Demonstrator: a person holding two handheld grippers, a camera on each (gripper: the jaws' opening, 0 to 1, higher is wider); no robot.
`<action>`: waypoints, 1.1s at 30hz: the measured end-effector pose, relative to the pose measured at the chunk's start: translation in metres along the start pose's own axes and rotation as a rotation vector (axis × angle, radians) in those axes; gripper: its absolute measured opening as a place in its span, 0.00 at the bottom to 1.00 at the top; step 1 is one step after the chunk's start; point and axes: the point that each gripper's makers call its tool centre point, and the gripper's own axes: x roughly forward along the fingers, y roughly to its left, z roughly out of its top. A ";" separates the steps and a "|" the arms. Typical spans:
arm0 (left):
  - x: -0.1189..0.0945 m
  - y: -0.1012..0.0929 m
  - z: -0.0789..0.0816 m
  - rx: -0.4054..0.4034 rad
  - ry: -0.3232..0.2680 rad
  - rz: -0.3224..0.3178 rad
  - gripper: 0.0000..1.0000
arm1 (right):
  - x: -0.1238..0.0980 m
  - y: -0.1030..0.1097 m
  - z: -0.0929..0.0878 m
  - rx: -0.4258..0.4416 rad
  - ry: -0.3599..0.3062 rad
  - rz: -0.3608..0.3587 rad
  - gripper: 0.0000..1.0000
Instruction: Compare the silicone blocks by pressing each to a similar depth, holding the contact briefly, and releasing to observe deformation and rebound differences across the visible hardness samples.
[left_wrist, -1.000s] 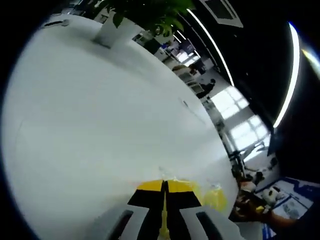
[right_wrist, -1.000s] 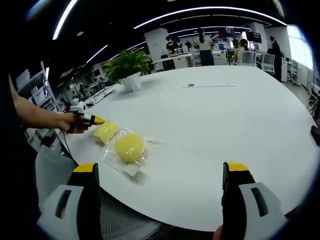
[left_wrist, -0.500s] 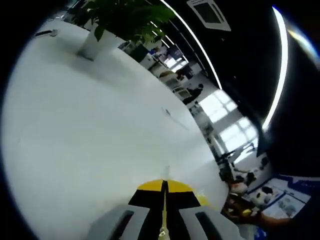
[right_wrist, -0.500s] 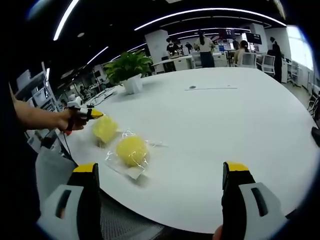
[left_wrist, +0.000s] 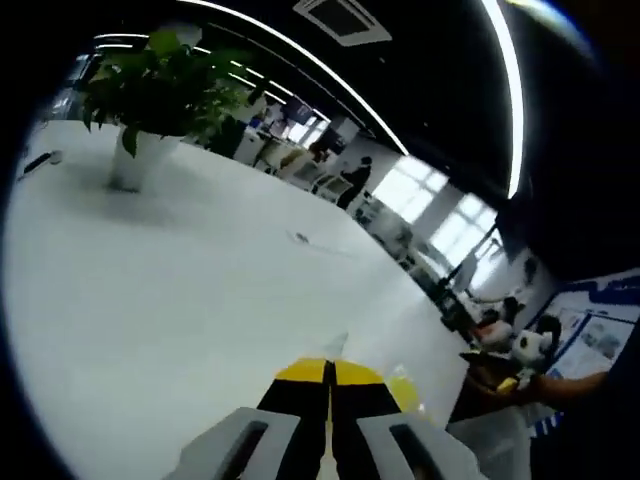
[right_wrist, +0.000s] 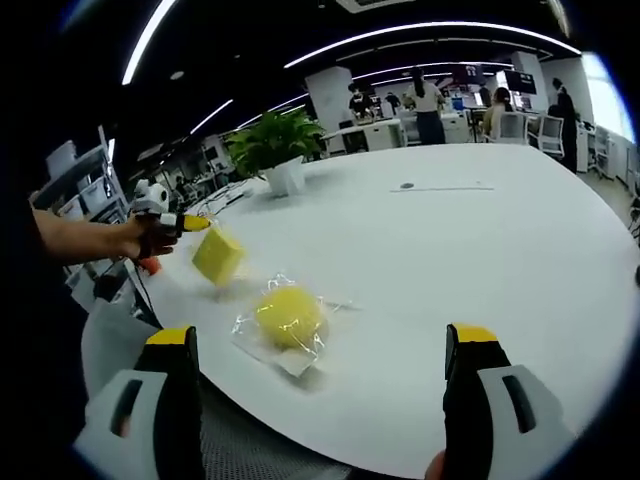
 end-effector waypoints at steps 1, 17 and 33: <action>-0.002 -0.002 0.002 0.011 -0.006 0.001 0.00 | 0.001 0.002 0.001 -0.004 -0.002 0.003 0.96; -0.043 -0.053 0.079 0.196 -0.117 -0.070 0.00 | 0.003 0.022 0.046 -0.099 -0.117 0.066 0.96; -0.068 -0.096 0.121 0.253 -0.185 -0.152 0.00 | 0.005 0.033 0.073 -0.118 -0.125 0.101 0.96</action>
